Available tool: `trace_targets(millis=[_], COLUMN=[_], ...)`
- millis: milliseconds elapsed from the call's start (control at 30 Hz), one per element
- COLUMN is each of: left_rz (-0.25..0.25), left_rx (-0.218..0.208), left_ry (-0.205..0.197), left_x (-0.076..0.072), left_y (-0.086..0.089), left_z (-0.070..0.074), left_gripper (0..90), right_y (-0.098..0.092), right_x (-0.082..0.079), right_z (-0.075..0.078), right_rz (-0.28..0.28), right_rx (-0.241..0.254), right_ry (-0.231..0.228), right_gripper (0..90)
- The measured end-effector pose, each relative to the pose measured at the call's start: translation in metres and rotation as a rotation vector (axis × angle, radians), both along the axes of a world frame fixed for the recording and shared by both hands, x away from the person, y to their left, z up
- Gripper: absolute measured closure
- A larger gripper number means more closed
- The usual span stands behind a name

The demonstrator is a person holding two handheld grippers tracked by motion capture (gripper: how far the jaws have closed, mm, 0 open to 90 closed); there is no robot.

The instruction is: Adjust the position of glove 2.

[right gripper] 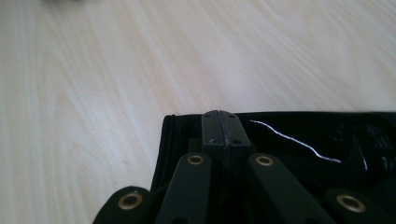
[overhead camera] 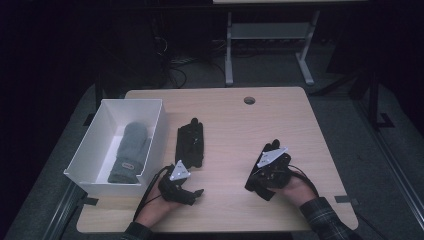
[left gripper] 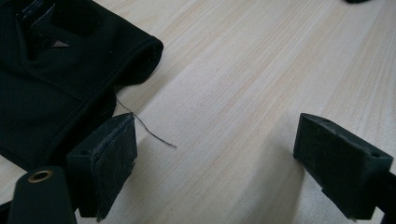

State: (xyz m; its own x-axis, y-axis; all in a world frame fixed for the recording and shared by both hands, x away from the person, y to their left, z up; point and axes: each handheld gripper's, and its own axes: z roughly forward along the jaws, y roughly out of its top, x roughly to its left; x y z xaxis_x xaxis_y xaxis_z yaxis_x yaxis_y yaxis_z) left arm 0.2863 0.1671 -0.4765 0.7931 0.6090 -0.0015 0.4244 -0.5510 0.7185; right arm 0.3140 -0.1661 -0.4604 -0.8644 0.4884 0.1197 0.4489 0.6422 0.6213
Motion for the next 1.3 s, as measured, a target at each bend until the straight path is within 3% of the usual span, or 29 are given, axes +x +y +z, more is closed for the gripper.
trace_targets(millis=[100,200,233,300,400,433,467,633,733,800,833,900,1100,1200,1300], left_rz=[0.000,0.001,0.002,0.009,0.013,0.013,0.014,0.022,0.029,0.034,0.034,0.042,0.060,0.082,0.083], left_rx=[0.000,0.000,0.000,0.000,-0.001,-0.001,-0.002,0.001,0.003,0.012,0.019,0.009,-0.039,-0.045,-0.038], left_ry=[0.000,0.000,0.000,0.001,0.001,0.001,-0.001,0.001,0.003,0.014,0.020,0.028,-0.001,-0.007,-0.018], left_x=[0.000,0.000,0.000,0.000,0.000,0.000,0.000,0.000,0.000,0.001,0.002,0.003,0.015,0.024,0.034], left_y=[0.000,0.000,0.000,0.000,0.000,0.000,0.000,-0.001,-0.002,-0.004,-0.006,-0.007,-0.011,-0.012,-0.013], left_z=[0.000,0.000,0.000,0.000,0.000,0.000,0.000,0.000,0.000,0.002,0.003,0.005,0.022,0.028,0.034], left_gripper=[12.8,12.9,12.9,13.0,13.0,13.0,13.0,12.9,12.9,13.0,13.5,13.5,17.1,25.5,41.3], right_y=[0.010,0.018,0.019,0.016,0.000,0.000,-0.017,-0.058,-0.084,-0.094,-0.107,-0.116,-0.126,-0.127,-0.128], right_x=[-0.005,-0.008,-0.009,-0.010,-0.005,-0.005,-0.001,0.007,0.013,0.015,0.018,0.022,0.027,0.027,0.027], right_z=[0.000,0.000,0.001,0.004,0.011,0.011,0.015,0.014,0.007,0.004,-0.002,-0.007,-0.018,-0.019,-0.021], right_rz=[0.031,0.082,0.085,0.069,-0.005,-0.005,-0.081,-0.258,-0.362,-0.393,-0.443,-0.468,-0.514,-0.516,-0.516], right_rx=[0.010,-0.002,-0.006,0.030,0.086,0.086,0.105,0.092,0.077,0.078,0.053,0.053,0.011,0.010,0.019], right_ry=[0.011,-0.006,-0.012,-0.016,-0.052,-0.052,-0.089,-0.167,-0.158,-0.141,-0.141,-0.119,-0.124,-0.133,-0.139], right_gripper=[90.0,90.0,90.0,90.0,77.8,77.8,65.3,44.6,33.3,30.3,26.5,23.7,16.8,14.8,13.4])
